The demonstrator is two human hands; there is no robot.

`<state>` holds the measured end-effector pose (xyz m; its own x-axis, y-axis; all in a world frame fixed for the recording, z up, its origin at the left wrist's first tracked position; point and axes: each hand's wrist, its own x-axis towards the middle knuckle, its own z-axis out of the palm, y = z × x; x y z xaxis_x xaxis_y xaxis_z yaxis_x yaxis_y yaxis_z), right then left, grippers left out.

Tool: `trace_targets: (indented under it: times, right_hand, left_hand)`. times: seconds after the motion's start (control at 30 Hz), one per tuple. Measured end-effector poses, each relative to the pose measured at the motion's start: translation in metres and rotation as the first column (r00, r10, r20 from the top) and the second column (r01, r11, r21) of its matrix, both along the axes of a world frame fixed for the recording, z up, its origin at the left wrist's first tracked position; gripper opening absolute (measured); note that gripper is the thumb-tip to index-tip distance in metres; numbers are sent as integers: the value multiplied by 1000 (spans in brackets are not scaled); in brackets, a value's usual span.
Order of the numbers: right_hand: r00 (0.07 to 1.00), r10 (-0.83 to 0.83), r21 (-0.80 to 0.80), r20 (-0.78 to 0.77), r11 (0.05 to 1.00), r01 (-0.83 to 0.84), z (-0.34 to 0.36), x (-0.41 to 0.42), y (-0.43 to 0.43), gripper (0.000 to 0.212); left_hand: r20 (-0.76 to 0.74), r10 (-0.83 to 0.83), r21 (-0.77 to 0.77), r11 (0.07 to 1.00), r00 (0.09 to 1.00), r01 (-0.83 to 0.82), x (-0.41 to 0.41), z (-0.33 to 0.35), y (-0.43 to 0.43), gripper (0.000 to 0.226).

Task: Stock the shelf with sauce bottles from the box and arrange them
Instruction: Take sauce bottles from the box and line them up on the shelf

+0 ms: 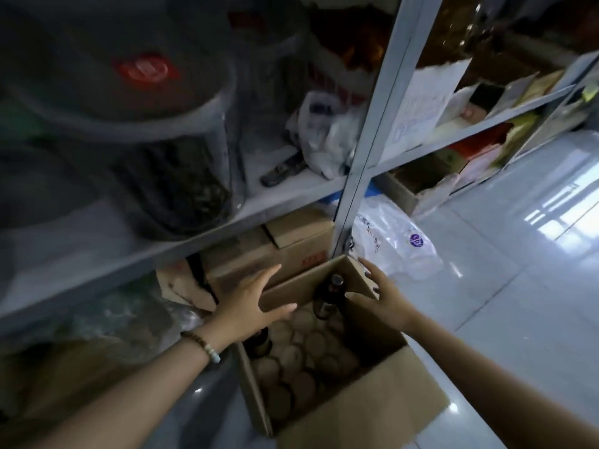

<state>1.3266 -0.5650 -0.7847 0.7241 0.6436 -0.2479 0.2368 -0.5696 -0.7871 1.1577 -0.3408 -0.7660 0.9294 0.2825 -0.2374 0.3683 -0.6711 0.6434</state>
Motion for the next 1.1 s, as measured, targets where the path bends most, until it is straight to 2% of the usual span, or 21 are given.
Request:
trace_targets:
  times: [0.17, 0.27, 0.4, 0.43, 0.5, 0.6, 0.7, 0.77, 0.93, 1.1]
  right_hand:
    - [992, 85, 89, 95, 992, -94, -126, 33, 4, 76]
    - [994, -14, 80, 109, 997, 6, -155, 34, 19, 84]
    - [994, -19, 65, 106, 998, 12, -188, 47, 23, 83]
    - [994, -12, 65, 113, 998, 5, -193, 51, 24, 83]
    - [996, -19, 67, 92, 998, 12, -201, 57, 28, 83]
    - [999, -35, 105, 10, 994, 34, -211, 61, 36, 63]
    - [995, -55, 135, -80, 989, 65, -227, 64, 41, 48]
    - [991, -83, 172, -106, 980, 101, -233, 63, 43, 42]
    - [973, -160, 292, -167, 934, 204, -235, 59, 50, 28]
    - [967, -168, 314, -189, 923, 222, -238, 58, 50, 18]
  left_hand:
    - [-78, -1, -49, 999, 997, -3, 5, -102, 14, 96]
    - [-88, -61, 5, 998, 994, 61, 8, -142, 21, 96]
    - [107, -58, 26, 998, 993, 55, 10, -160, 28, 73]
    - [109, -63, 31, 998, 992, 60, 8, -162, 29, 70]
    - [10, -105, 96, 990, 994, 103, 4, -167, 31, 71]
    - [-162, -140, 314, 931, 977, 186, 4, -175, 34, 66]
    - [-262, -117, 384, 898, 958, 215, 10, -177, 33, 68]
    - [-290, -124, 381, 894, 949, 233, 12, -178, 34, 67]
    - [-296, -150, 310, 919, 943, 244, 17, -176, 38, 47]
    - [-284, -157, 269, 934, 946, 236, 18, -179, 39, 38]
